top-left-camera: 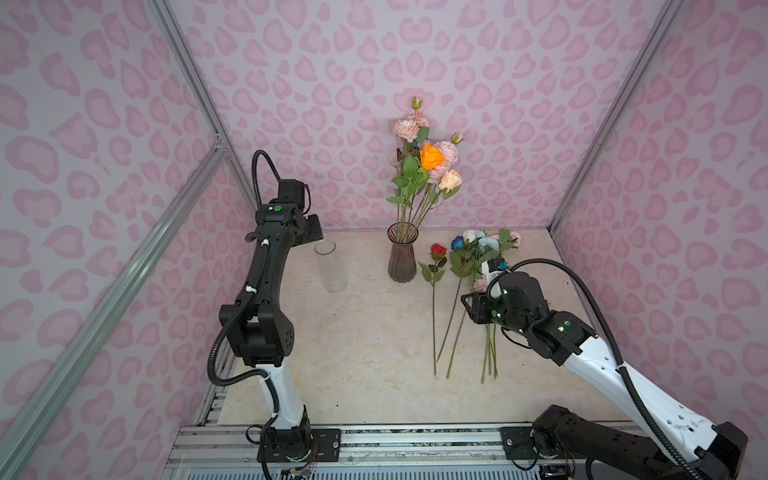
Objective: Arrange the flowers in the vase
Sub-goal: 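Lower the left gripper over the clear glass cylinder and grasp its rim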
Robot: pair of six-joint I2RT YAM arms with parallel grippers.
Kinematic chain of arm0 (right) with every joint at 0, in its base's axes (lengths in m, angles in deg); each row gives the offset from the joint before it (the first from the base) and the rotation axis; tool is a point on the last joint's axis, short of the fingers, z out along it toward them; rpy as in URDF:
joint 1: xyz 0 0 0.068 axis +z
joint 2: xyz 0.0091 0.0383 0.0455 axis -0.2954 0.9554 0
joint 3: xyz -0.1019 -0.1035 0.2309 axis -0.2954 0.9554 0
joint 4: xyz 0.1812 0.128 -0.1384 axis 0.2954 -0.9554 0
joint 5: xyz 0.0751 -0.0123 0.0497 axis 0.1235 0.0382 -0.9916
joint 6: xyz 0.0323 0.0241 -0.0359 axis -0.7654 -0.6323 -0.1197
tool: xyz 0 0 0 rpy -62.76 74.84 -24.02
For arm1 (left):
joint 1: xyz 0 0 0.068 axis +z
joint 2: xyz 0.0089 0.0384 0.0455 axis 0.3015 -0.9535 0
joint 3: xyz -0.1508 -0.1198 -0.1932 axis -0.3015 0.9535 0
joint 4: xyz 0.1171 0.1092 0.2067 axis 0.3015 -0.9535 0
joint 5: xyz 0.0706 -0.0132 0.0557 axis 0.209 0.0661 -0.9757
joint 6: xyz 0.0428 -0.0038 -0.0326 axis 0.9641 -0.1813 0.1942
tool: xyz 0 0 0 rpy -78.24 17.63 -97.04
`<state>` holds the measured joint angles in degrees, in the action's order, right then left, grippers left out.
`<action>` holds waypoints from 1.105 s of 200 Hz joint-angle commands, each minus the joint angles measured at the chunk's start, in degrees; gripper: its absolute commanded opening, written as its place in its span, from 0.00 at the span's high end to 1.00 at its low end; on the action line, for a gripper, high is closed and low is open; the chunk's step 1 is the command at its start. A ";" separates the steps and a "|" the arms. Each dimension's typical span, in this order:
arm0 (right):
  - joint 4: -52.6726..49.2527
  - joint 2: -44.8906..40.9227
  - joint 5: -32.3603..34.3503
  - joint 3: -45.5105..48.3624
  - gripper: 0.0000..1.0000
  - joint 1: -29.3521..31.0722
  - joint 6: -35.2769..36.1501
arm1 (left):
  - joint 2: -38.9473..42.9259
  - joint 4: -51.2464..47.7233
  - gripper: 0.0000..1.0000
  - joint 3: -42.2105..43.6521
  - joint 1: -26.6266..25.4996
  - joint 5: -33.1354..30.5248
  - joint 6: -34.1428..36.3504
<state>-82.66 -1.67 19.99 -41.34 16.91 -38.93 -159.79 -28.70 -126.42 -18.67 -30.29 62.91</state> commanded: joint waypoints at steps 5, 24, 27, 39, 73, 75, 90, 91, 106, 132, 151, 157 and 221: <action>1.98 0.05 1.16 1.00 0.56 0.08 1.23 | -2.56 -3.26 0.46 -1.32 0.01 1.68 1.07; 2.61 0.49 0.83 1.40 0.56 0.02 1.14 | -3.93 -3.45 0.49 -1.36 0.04 1.90 1.27; 2.70 0.57 0.75 1.35 0.56 0.04 1.14 | -4.15 -3.48 0.49 -1.42 0.05 1.97 1.25; 2.70 0.93 0.49 1.27 0.56 0.07 1.14 | -4.71 -3.63 0.51 -1.27 0.05 1.82 1.33; 3.01 1.29 0.46 1.18 0.56 0.04 1.14 | -5.59 -3.59 0.55 -0.83 0.12 1.46 2.12; 3.06 1.29 0.42 1.23 0.56 0.02 1.11 | -5.69 -3.60 0.55 -0.85 0.08 1.41 2.10; 3.23 1.47 0.46 1.27 0.56 0.05 1.05 | -6.30 -3.44 0.58 -0.87 0.15 1.33 2.31; 3.24 1.47 0.46 1.28 0.56 0.03 1.05 | -6.37 -3.44 0.58 -0.85 0.11 1.35 2.35; 3.18 1.65 0.43 1.26 0.56 0.06 1.06 | -7.32 -3.44 0.60 -0.93 0.24 1.44 2.34; 3.15 1.73 0.54 1.36 0.56 0.03 1.19 | -8.17 -3.11 0.68 -0.99 0.25 2.12 2.36; 2.97 1.69 0.79 1.45 0.56 0.02 1.23 | -8.36 -2.65 0.74 -1.00 0.28 2.49 2.61; 3.00 1.71 0.81 1.45 0.56 0.03 1.22 | -8.47 -2.57 0.76 -0.93 0.25 2.67 2.88; 2.72 1.95 1.12 0.77 0.56 0.05 1.14 | -7.57 -3.51 0.82 -0.50 0.43 2.41 3.93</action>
<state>-80.89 -0.09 20.69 -40.22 16.88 -38.12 -167.66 -31.58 -127.08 -18.36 -28.96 66.28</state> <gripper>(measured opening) 0.439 0.197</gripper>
